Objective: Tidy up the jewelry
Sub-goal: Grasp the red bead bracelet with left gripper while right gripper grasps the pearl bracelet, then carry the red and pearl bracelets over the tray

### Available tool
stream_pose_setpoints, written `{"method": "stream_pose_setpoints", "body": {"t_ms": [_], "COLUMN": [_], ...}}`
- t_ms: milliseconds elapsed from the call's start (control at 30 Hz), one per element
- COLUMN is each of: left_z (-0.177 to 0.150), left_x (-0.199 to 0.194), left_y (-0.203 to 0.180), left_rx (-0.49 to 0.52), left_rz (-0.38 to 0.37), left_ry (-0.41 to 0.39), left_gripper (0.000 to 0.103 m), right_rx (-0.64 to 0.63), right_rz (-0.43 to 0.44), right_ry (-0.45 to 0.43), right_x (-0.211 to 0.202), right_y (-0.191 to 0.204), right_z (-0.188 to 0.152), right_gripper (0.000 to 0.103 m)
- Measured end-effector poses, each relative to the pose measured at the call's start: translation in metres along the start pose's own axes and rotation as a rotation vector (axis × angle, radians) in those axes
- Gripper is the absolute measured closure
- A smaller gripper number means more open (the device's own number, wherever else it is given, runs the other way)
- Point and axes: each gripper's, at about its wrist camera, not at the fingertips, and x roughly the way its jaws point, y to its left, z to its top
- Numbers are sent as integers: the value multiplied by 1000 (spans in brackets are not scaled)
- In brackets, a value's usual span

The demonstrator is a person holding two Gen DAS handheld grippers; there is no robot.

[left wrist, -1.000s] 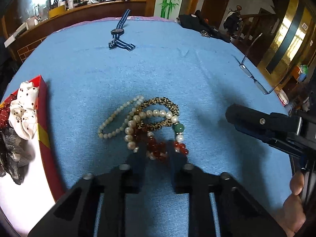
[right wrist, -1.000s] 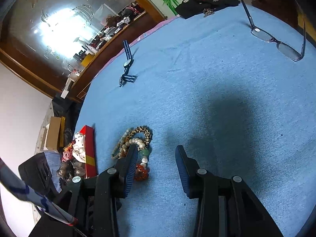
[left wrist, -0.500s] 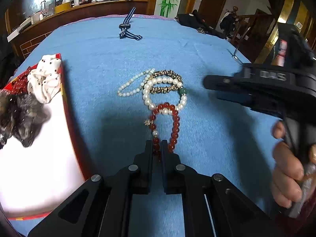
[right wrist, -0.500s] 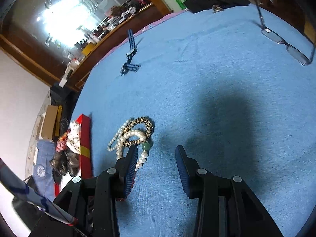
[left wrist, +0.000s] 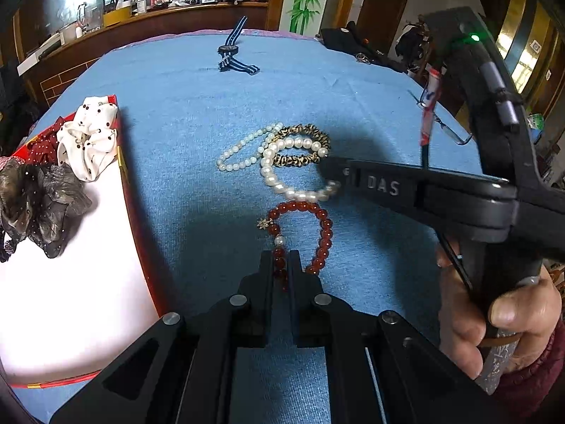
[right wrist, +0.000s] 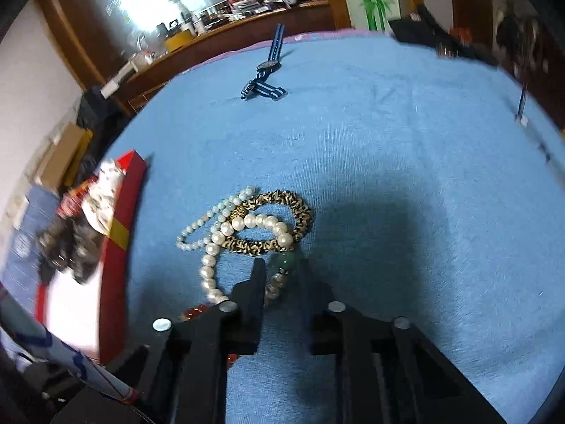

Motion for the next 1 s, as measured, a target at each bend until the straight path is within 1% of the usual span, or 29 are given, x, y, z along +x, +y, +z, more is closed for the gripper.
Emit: {"method": "stream_pose_setpoints", "body": {"t_ms": [67, 133, 233, 333, 433, 533, 567, 633, 700, 767, 833, 867, 933, 1000], "left_z": [0, 1, 2, 3, 5, 6, 6, 6, 8, 9, 10, 10, 10, 10], "left_x": [1, 3, 6, 9, 11, 11, 12, 12, 13, 15, 16, 16, 18, 19], "left_y": [0, 0, -1, -3, -5, -6, -7, -9, -10, -13, -17, -18, -21, -24], "left_rx": [-2, -1, -5, -1, 5, -2, 1, 7, 8, 13, 22, 27, 34, 49], "left_rz": [1, 2, 7, 19, 30, 11, 20, 31, 30, 12, 23, 27, 30, 44], "left_ry": [4, 13, 24, 27, 25, 30, 30, 27, 31, 34, 32, 30, 26, 16], "left_gripper": [96, 96, 96, 96, 96, 96, 96, 96, 92, 82, 79, 75, 72, 72], "right_rx": [32, 65, 81, 103, 112, 109, 109, 111, 109, 110, 126, 144, 181, 217], "right_rz": [10, 7, -13, 2, 20, 29, 32, 42, 48, 51, 44, 36, 18, -6], "right_ry": [2, -17, -76, -129, -164, -194, -200, -202, -198, -194, -189, -182, -151, -104], "right_x": [-2, -9, -26, -41, -51, -60, -62, -62, -62, -62, -61, -60, -54, -46], "right_y": [-5, -13, -18, -21, -21, -20, -20, -20, -18, -19, -23, -28, -39, -51], "right_z": [0, 1, 1, 2, 3, 3, 3, 3, 3, 4, 5, 5, 6, 7], "right_gripper": [93, 93, 93, 93, 93, 95, 95, 95, 95, 95, 95, 95, 95, 93]}}
